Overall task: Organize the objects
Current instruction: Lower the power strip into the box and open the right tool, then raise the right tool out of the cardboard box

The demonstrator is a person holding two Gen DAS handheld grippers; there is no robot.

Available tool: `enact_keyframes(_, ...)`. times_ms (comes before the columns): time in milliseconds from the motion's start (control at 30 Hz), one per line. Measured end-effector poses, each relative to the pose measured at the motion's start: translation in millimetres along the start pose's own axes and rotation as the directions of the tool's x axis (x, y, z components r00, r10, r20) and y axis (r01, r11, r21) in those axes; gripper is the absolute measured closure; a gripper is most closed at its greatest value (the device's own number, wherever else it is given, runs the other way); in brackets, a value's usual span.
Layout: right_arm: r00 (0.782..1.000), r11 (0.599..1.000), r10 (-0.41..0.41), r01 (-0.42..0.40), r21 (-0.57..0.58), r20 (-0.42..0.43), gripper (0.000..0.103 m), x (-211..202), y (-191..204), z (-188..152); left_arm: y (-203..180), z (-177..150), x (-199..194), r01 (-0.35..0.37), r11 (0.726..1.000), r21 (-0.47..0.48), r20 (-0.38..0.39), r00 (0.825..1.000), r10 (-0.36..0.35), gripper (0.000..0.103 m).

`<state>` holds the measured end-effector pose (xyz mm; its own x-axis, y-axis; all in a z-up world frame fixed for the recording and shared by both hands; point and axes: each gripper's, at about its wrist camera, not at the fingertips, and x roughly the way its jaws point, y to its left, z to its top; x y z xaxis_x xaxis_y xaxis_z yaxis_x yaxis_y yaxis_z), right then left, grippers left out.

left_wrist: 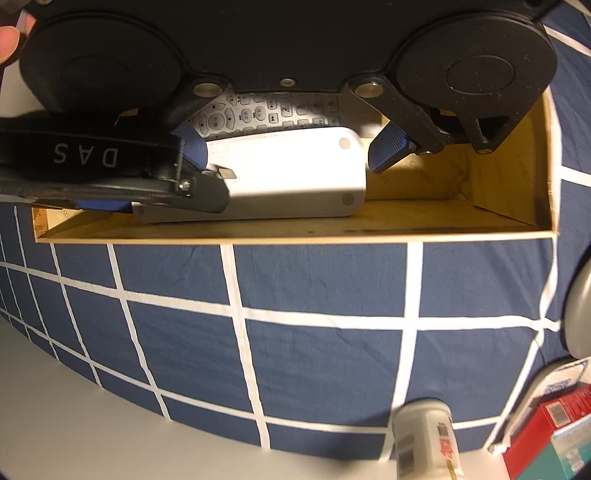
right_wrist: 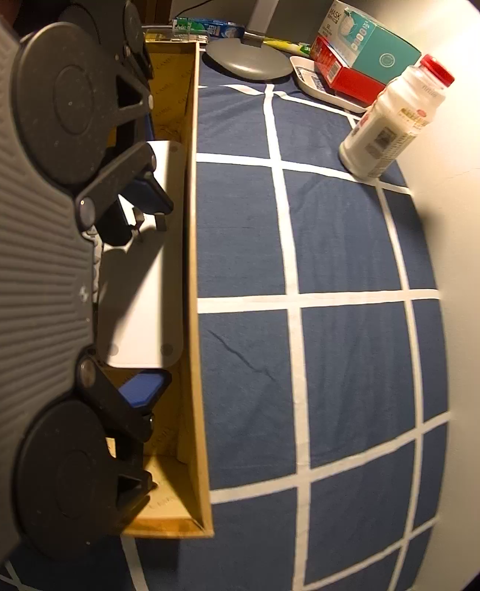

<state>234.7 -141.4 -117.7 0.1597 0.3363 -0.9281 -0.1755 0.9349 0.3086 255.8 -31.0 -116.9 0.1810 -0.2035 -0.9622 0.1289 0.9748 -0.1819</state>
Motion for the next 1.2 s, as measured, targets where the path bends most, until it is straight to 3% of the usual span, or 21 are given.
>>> enact_keyframes(533,0.998,1.000,-0.009,0.011,-0.028,0.065,0.012,-61.3,7.6,-33.2,-12.2,-42.5,-56.8,-0.063,0.998,-0.013,0.074,0.995,0.064,0.008)
enact_keyframes(1200,0.988,0.994,-0.073,0.083,-0.067,0.136,0.004,-140.5,3.3,-126.0,-14.4,-132.2,-124.7,-0.170,0.984,-0.058,0.152,0.972,0.177,0.000)
